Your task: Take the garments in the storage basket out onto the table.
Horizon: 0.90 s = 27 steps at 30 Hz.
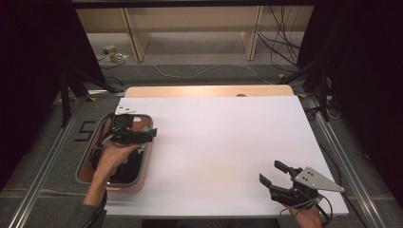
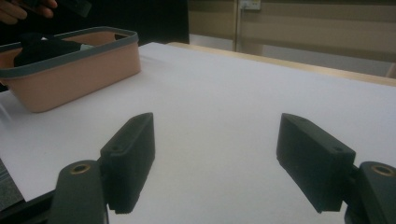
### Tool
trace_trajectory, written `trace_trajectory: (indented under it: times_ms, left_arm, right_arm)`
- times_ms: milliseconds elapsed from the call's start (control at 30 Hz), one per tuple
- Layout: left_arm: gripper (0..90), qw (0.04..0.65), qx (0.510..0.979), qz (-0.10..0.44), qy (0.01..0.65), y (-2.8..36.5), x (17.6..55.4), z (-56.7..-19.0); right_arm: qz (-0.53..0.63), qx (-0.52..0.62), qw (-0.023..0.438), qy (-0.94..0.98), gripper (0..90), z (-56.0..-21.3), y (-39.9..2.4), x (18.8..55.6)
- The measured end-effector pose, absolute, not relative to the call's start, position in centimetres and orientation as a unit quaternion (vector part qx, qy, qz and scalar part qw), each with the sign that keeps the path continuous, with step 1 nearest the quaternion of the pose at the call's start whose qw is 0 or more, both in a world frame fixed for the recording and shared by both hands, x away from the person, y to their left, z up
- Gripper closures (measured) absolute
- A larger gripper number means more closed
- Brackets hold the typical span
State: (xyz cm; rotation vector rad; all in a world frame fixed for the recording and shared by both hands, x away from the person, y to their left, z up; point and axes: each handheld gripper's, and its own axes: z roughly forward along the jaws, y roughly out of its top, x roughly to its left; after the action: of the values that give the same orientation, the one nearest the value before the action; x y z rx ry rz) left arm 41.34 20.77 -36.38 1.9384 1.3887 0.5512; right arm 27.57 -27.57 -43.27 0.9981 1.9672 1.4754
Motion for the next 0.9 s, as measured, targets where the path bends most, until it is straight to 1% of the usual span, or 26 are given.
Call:
trace_trajectory:
  times_ms: [167,300,467,667,800,900]
  left_arm:
    - [6.9,0.319,0.738,0.198,0.561,23.0,41.8,-37.0]
    - [6.5,0.311,0.729,0.202,0.576,24.4,41.7,-37.0]
    - [6.1,0.305,0.723,0.19,0.59,25.8,41.5,-36.8]
    - [5.4,0.268,0.728,0.178,0.605,27.0,41.5,-37.5]
    - [4.9,0.232,0.73,0.172,0.62,28.1,41.6,-38.0]
    - [4.3,0.225,0.724,0.161,0.632,29.0,41.6,-38.3]
  right_arm:
    - [0.537,0.365,0.24,0.721,28.6,-43.3,-27.6,27.5]
    - [0.535,0.365,0.247,0.721,29.1,-43.2,-27.5,27.5]
    - [0.537,0.364,0.246,0.72,29.1,-43.2,-27.5,27.5]
    - [0.535,0.361,0.247,0.723,29.5,-43.2,-27.4,27.3]
    - [0.534,0.363,0.247,0.723,29.5,-43.2,-27.4,27.3]
    - [0.533,0.363,0.248,0.723,29.5,-43.2,-27.4,27.4]
